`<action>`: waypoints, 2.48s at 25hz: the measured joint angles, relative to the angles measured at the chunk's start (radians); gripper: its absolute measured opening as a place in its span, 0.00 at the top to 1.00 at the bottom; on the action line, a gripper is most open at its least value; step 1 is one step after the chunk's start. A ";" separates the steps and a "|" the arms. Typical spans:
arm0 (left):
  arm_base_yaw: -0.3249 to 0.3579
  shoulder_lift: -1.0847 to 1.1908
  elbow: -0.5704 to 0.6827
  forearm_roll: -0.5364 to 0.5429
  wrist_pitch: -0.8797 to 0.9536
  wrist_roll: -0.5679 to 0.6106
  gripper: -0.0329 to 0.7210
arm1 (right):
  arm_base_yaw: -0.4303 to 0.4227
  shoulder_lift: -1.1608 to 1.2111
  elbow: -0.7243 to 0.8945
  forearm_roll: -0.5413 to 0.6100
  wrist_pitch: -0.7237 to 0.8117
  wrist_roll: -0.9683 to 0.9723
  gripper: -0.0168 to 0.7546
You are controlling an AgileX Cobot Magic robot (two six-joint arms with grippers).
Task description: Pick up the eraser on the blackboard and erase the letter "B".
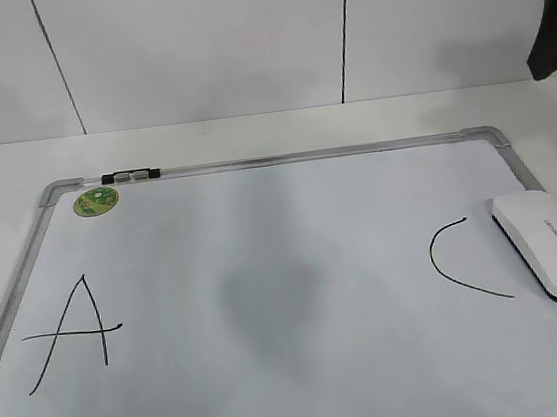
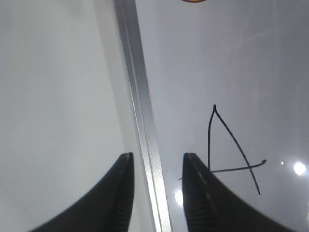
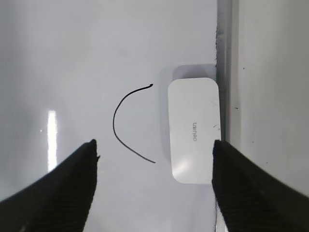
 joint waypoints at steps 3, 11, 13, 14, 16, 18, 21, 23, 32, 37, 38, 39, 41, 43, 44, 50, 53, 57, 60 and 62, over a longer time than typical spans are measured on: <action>0.000 -0.094 0.036 0.010 0.002 0.000 0.62 | 0.000 -0.092 0.044 0.015 0.006 0.000 0.21; 0.000 -0.388 0.219 0.016 0.010 0.000 0.62 | 0.000 -0.377 0.190 0.017 0.021 -0.005 0.21; 0.000 -0.462 0.273 0.016 0.010 0.000 0.62 | 0.000 -0.460 0.228 0.017 0.023 -0.027 0.21; 0.000 -0.503 0.302 0.016 0.012 0.000 0.63 | 0.000 -0.501 0.243 0.015 0.026 -0.039 0.21; 0.000 -0.579 0.357 0.016 0.016 0.000 0.63 | 0.000 -0.573 0.279 0.008 0.026 -0.056 0.21; 0.000 -0.665 0.399 0.018 0.022 0.000 0.64 | 0.000 -0.644 0.312 -0.004 0.028 -0.063 0.21; 0.000 -0.796 0.442 0.018 0.028 0.000 0.64 | 0.000 -0.766 0.381 -0.012 0.028 -0.067 0.22; 0.000 -0.884 0.461 0.019 0.030 0.000 0.64 | 0.000 -0.861 0.435 -0.012 0.032 -0.069 0.22; 0.000 -1.327 0.612 0.009 0.028 0.006 0.64 | 0.000 -1.189 0.604 -0.027 0.042 -0.116 0.22; 0.000 -1.537 0.735 0.024 -0.011 0.011 0.64 | 0.000 -1.309 0.744 -0.051 0.034 -0.166 0.22; 0.000 -1.568 0.758 0.029 -0.024 0.015 0.64 | 0.000 -1.327 0.772 -0.051 0.034 -0.166 0.22; 0.000 -1.604 0.786 0.031 -0.036 0.015 0.64 | 0.000 -1.343 0.795 -0.051 0.032 -0.167 0.22; 0.000 -1.672 0.836 0.033 -0.052 0.019 0.64 | 0.000 -1.376 0.848 -0.053 0.026 -0.168 0.22; 0.000 -1.730 0.889 0.033 -0.066 0.023 0.64 | 0.000 -1.400 0.896 -0.057 0.022 -0.168 0.22; 0.000 -1.759 0.913 0.035 -0.075 0.025 0.64 | 0.000 -1.412 0.916 -0.057 0.020 -0.170 0.22; 0.000 -1.834 0.992 0.050 -0.082 0.029 0.64 | 0.000 -1.494 0.931 -0.065 -0.003 -0.170 0.22; 0.000 -1.834 0.992 0.058 -0.087 0.029 0.64 | 0.000 -1.533 0.935 -0.075 -0.021 -0.170 0.22; 0.000 -1.834 0.992 0.062 -0.087 0.029 0.64 | 0.000 -1.534 0.956 -0.085 -0.059 -0.170 0.22; 0.000 -1.834 0.992 0.064 -0.087 0.029 0.64 | 0.000 -1.534 0.965 -0.092 -0.066 -0.170 0.22; 0.000 -1.834 0.992 0.064 -0.087 0.029 0.64 | 0.000 -1.534 0.965 -0.093 -0.070 -0.170 0.22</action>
